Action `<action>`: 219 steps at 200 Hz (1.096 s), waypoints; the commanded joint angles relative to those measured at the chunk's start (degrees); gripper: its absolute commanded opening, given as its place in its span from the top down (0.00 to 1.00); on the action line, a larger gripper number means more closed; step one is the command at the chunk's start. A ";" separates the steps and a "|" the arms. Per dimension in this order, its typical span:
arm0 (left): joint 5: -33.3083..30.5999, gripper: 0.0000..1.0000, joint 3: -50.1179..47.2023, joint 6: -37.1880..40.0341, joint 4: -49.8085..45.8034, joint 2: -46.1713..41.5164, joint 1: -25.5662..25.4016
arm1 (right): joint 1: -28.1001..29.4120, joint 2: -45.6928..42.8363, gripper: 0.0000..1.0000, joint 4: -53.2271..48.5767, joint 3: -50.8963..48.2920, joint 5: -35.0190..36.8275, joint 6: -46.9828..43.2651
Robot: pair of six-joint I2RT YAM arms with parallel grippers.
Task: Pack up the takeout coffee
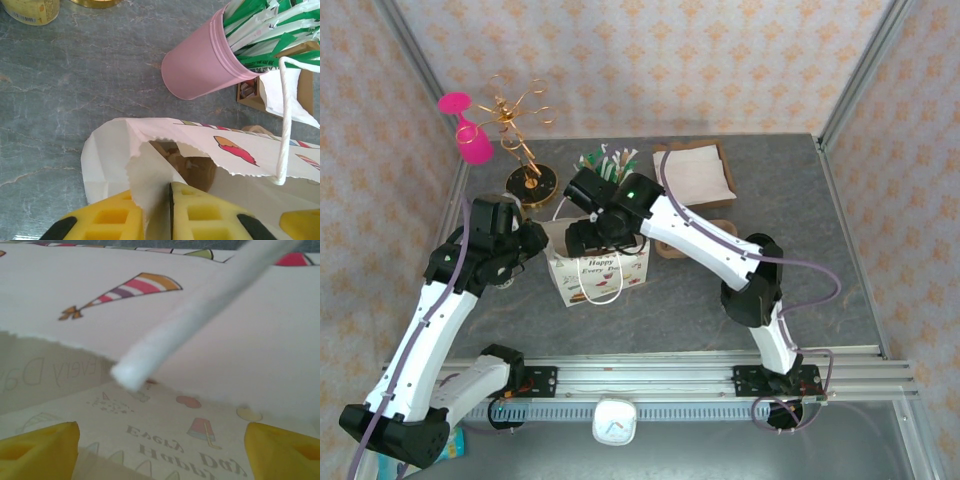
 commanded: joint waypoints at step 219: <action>-6.98 0.26 26.28 38.70 -6.63 18.32 -10.43 | -3.01 -19.96 0.10 -2.54 -3.13 5.58 3.40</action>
